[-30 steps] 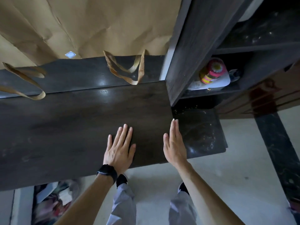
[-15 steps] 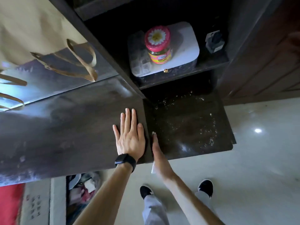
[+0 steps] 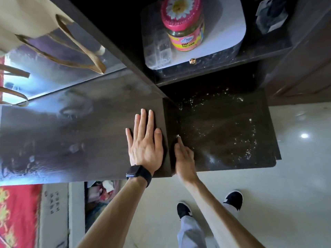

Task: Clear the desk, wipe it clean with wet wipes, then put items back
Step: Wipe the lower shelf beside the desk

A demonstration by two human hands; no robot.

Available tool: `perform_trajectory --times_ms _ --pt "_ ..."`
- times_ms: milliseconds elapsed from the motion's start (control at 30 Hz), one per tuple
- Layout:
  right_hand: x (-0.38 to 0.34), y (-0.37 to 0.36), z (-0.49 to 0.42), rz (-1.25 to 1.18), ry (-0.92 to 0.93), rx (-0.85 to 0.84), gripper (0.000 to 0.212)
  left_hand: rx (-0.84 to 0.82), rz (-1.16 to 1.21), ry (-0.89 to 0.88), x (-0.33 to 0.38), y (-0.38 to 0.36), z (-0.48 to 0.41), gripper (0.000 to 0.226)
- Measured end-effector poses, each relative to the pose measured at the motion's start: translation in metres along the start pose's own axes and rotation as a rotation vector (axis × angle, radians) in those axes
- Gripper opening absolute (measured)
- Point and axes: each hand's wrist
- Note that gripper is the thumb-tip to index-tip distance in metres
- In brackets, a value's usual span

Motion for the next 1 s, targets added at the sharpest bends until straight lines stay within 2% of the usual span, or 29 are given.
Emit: perform_trajectory --times_ms 100,200,267,367,467,567,633,800,933,1000 --pt "-0.042 0.008 -0.023 0.118 0.088 0.011 0.048 0.000 0.006 -0.003 0.000 0.001 0.000 0.057" --pt "-0.077 0.011 -0.075 0.501 0.182 0.071 0.047 0.009 0.009 -0.009 0.000 0.001 0.000 0.057" --pt "-0.078 0.012 -0.098 0.800 0.253 0.144 0.044 0.011 0.007 -0.011 0.000 0.002 -0.001 0.057" --pt "-0.051 0.018 -0.087 1.018 0.280 0.158 0.047 0.005 -0.001 -0.006 0.001 0.002 -0.002 0.058" --pt "-0.013 0.024 -0.048 0.920 0.219 0.076 0.066 0.007 0.000 -0.003 0.001 0.003 -0.001 0.057" --pt "-0.021 0.027 -0.041 0.662 0.074 0.100 0.054 0.004 -0.001 0.000 0.001 0.004 -0.001 0.057" --pt "-0.046 0.023 -0.058 0.600 0.082 0.108 0.051 0.015 -0.006 -0.002 0.001 0.003 -0.001 0.057" --pt "-0.077 0.018 -0.103 0.691 0.201 0.240 0.033 0.017 -0.012 -0.011 0.000 0.001 -0.001 0.057" --pt "-0.013 0.029 -0.061 0.916 0.376 0.255 0.027 0.011 -0.009 -0.010 -0.001 0.002 -0.001 0.056" --pt "0.038 0.036 -0.032 0.986 0.421 0.228 0.035 0.005 0.004 -0.012 -0.001 0.002 -0.002 0.056"
Point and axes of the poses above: each hand's wrist, its own z-axis away from the middle knuckle, its own y-axis out of the back of the hand, x = y × z, and after that the axes turned 9 degrees about -y, right-handed
